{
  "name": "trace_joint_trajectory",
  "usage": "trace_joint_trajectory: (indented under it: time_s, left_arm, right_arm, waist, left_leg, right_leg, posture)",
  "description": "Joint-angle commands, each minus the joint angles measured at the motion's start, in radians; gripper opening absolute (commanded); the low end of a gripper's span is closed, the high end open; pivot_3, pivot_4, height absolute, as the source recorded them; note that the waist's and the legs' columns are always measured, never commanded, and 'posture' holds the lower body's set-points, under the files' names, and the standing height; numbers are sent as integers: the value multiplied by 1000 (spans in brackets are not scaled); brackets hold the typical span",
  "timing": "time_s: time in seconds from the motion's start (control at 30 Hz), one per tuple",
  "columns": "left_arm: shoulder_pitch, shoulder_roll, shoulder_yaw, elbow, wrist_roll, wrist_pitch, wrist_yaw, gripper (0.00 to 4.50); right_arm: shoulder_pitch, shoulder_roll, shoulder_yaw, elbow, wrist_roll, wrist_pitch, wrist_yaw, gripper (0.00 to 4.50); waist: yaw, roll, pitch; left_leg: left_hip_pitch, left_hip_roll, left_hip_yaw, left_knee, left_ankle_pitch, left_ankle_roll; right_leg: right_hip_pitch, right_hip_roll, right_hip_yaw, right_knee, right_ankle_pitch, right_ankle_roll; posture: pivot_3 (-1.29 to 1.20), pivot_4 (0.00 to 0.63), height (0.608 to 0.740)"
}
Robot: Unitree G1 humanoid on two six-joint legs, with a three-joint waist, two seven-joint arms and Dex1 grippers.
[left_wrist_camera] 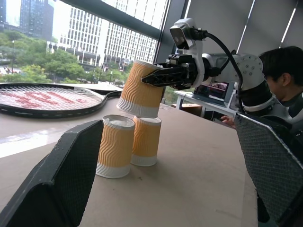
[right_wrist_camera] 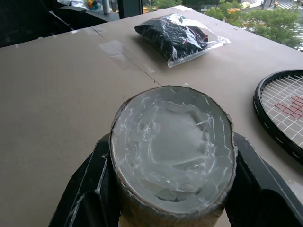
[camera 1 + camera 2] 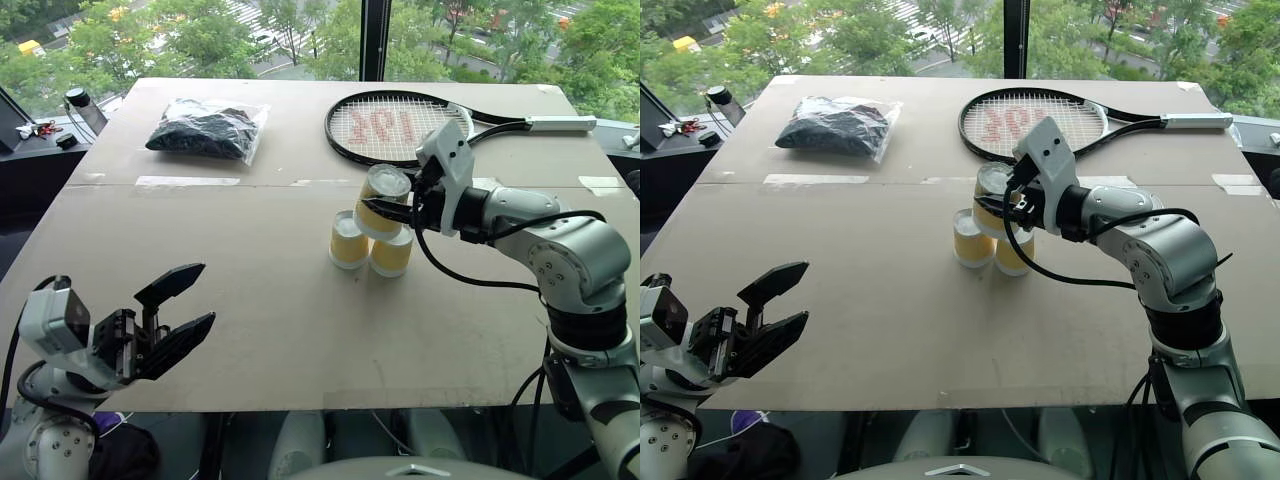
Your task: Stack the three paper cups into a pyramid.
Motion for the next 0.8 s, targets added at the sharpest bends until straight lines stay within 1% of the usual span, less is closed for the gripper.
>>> trace_joint_trajectory:
  time_s: [0.03, 0.37, 0.43, 0.47, 0.5, 0.57, 0.67, 0.8]
  left_arm:
    - [-1, 8, 15, -14, -15, -6, -7, 4500]
    - [5, 5, 14, -23, -17, -3, 1, 4500]
    - [7, 5, 16, -25, -18, -3, 2, 4500]
    - [10, 5, 17, -27, -19, -3, 3, 4500]
    - [12, 5, 19, -29, -20, -2, 3, 4500]
    - [20, 4, 22, -34, -23, -2, 4, 4500]
    - [32, 3, 25, -41, -27, -1, 7, 4500]
    - [46, -10, 20, -55, -29, -3, 16, 4500]
  right_arm:
    - [-17, -7, 10, -42, -5, -21, 8, 1981]
    - [-13, -22, 48, -14, -28, -49, 43, 1981]
    - [-16, -23, 56, 10, -46, -73, 47, 2998]
    - [-17, -26, 59, 19, -54, -84, 52, 3302]
    - [-18, -31, 62, 24, -61, -95, 58, 3762]
    - [-20, -38, 57, 27, -72, -116, 64, 4429]
    - [-28, -47, 28, 19, -70, -142, 72, 4429]
    - [-24, -62, -57, -22, 15, -147, 119, 4429]
  waist:
    - [0, 0, 0]
    - [0, 0, 0]
    - [0, 0, 0]
    - [0, 0, 0]
    - [0, 0, 0]
    - [0, 0, 0]
    - [0, 0, 0]
    - [1, 0, 0]
  left_leg:
    - [0, 0, 0, 0, 0, 0]
    - [0, 0, 0, 0, 0, 0]
    - [0, 0, 0, 0, 0, 0]
    - [0, 0, 0, 0, 0, 0]
    - [0, 0, 0, 0, 0, 0]
    - [0, 0, 0, 0, 0, 0]
    - [0, 0, 0, 0, 0, 0]
    - [0, 0, 0, 0, 0, 0]
  right_leg:
    - [0, 0, 0, 0, 0, 0]
    - [0, 0, 0, 0, 0, 0]
    - [0, 0, 0, 0, 0, 0]
    - [0, 0, 0, 0, 0, 0]
    - [0, 0, 0, 0, 0, 0]
    - [0, 0, 0, 0, 0, 0]
    - [0, 0, 0, 0, 0, 0]
    - [0, 0, 0, 0, 0, 0]
  posture:
    - [0, 150, 740]
    - [0, 150, 740]
    - [0, 150, 740]
    - [0, 150, 740]
    - [0, 150, 740]
    - [0, 150, 740]
    - [0, 150, 740]
    - [0, 150, 740]
